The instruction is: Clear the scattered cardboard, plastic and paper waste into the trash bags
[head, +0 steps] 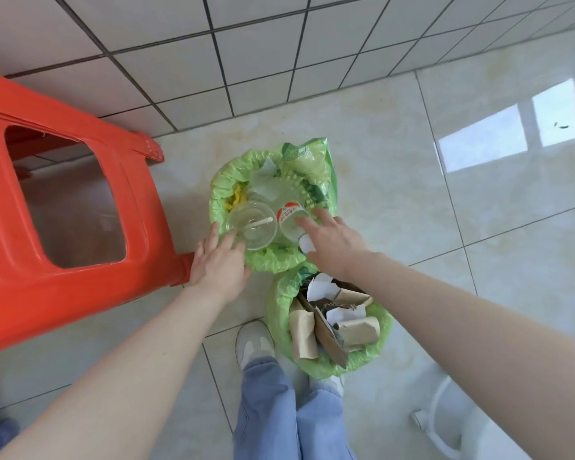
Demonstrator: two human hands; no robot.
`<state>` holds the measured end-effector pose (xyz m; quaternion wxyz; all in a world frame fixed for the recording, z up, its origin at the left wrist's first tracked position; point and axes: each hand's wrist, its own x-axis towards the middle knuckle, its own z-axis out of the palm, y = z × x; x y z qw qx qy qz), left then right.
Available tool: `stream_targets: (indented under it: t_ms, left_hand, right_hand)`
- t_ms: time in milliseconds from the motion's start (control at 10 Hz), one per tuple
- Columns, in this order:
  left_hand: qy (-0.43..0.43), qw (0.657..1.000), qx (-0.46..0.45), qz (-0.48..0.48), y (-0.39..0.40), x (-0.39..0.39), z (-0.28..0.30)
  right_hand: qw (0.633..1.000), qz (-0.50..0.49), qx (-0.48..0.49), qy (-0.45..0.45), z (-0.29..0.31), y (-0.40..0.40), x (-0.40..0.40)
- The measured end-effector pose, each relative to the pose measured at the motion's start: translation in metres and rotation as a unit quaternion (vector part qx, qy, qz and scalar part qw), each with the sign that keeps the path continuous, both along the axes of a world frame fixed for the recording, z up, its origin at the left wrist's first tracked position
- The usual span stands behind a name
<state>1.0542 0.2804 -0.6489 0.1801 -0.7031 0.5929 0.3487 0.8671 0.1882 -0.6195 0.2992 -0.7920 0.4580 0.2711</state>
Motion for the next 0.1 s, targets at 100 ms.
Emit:
stream_targets:
  t_ms: [100]
  left_hand:
    - [0.012,0.999,-0.037,0.032,0.0040,-0.0041,0.0092]
  right_hand:
    - [0.999,-0.033,-0.004,-0.016,0.0072,0.0022,-0.0062]
